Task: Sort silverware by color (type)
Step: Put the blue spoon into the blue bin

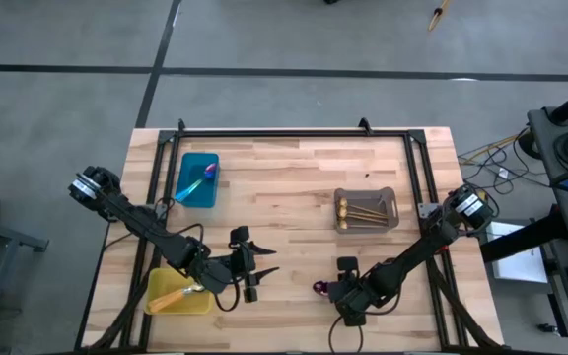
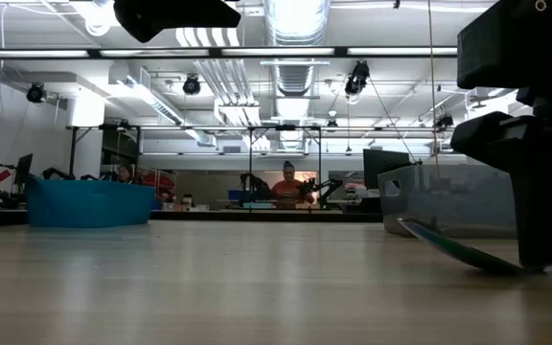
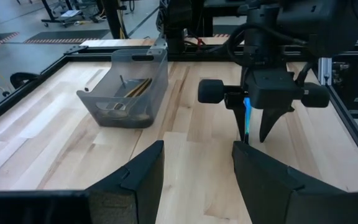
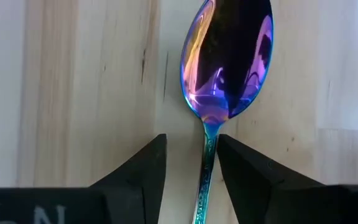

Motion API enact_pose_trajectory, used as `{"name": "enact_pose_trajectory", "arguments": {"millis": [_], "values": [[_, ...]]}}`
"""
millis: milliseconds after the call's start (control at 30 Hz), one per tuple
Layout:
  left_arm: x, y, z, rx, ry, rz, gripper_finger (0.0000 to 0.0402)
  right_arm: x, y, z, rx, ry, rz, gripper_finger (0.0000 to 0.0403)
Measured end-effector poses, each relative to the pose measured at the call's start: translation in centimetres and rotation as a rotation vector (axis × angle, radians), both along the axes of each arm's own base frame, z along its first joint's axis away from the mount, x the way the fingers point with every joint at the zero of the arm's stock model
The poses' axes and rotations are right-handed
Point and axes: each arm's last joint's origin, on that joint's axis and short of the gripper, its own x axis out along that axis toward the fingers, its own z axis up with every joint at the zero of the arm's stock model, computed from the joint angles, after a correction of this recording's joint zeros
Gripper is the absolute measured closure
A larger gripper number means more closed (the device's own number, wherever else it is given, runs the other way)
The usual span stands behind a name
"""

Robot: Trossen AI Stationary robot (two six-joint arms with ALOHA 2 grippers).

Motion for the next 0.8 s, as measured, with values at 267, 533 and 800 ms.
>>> {"name": "enact_pose_trajectory", "arguments": {"millis": [267,533,800], "values": [[0.0,0.0,0.0,-0.001,-0.001,0.000,0.0231,0.1,0.1,-0.5,-0.005,0.003,-0.002,0.0266],[0.0,0.0,0.0,0.000,0.000,0.000,0.0231,0.2,0.0,-0.6,-0.011,-0.007,0.010,0.0366],[0.0,0.0,0.0,0.002,-0.002,0.007,0.0231,0.1,0.0,0.7,-0.013,-0.047,0.057,0.0389]]}}
